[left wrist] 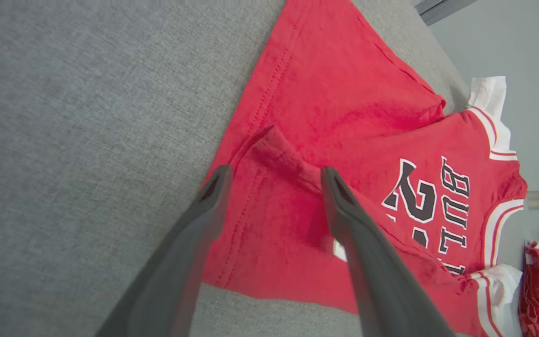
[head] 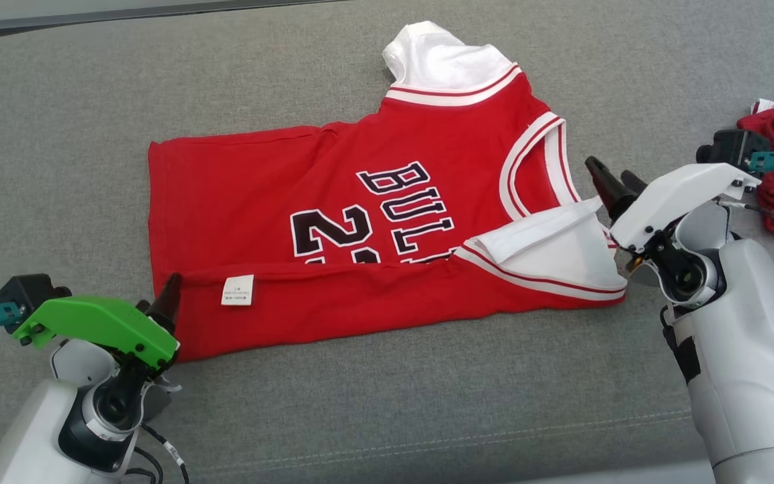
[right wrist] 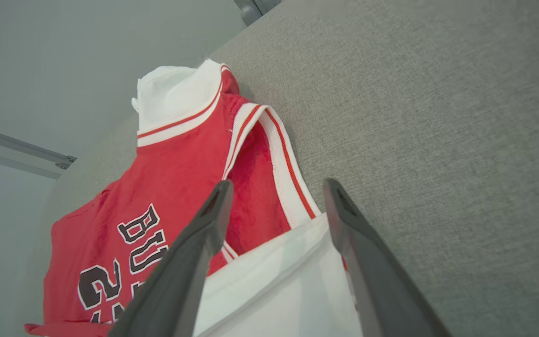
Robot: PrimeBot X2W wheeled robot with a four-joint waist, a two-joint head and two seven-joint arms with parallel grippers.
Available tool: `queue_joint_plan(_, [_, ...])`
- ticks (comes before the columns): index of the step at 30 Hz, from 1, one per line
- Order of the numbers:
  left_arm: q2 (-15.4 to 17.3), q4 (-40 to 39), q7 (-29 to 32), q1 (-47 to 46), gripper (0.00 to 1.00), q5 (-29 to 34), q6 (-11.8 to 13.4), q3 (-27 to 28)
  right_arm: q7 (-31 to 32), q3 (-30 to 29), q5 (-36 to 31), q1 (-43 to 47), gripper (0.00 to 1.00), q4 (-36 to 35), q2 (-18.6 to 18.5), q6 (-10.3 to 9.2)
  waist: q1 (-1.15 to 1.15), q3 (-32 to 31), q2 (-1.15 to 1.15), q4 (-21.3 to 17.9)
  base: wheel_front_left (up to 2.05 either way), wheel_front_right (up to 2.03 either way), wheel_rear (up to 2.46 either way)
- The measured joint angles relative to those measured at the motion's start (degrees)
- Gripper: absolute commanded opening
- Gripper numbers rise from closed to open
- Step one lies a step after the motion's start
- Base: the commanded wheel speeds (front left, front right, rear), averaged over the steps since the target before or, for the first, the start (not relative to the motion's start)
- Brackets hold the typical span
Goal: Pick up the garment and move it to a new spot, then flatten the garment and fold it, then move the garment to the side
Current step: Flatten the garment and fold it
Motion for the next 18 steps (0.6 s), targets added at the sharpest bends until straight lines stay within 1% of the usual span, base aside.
queue_joint_plan(6, [0.5, -1.2, -1.7, 0.5, 1.00, 0.4, -0.9, 0.4, -6.6, -0.2, 3.1, -0.7, 1.00, -0.5, -1.6, 0.00, 0.00, -0.8, 0.00, 0.0, 0.00, 0.00, 0.00])
queue_joint_plan(10, [0.7, -3.0, -3.6, 2.9, 1.00, 0.8, -1.1, 0.8, -10.1, 0.2, 5.6, 0.1, 1.00, -2.7, -2.9, 0.00, 0.00, -1.6, 0.00, -0.1, 0.00, 0.00, 0.00])
queue_joint_plan(15, [0.5, -5.3, -6.5, 7.1, 1.00, 1.8, -1.0, 1.0, -13.9, 1.2, 7.3, 5.3, 1.00, -6.8, -4.7, -0.01, 0.00, -3.1, 0.00, -0.2, 0.00, 0.00, 0.00])
queue_joint_plan(18, [-0.8, -5.5, -8.1, 9.8, 1.00, 1.8, -0.5, 1.0, -15.6, 1.7, 8.0, 9.2, 1.00, -9.3, -5.1, 0.00, 0.00, -4.1, 0.00, -0.3, 0.00, 0.00, 0.00])
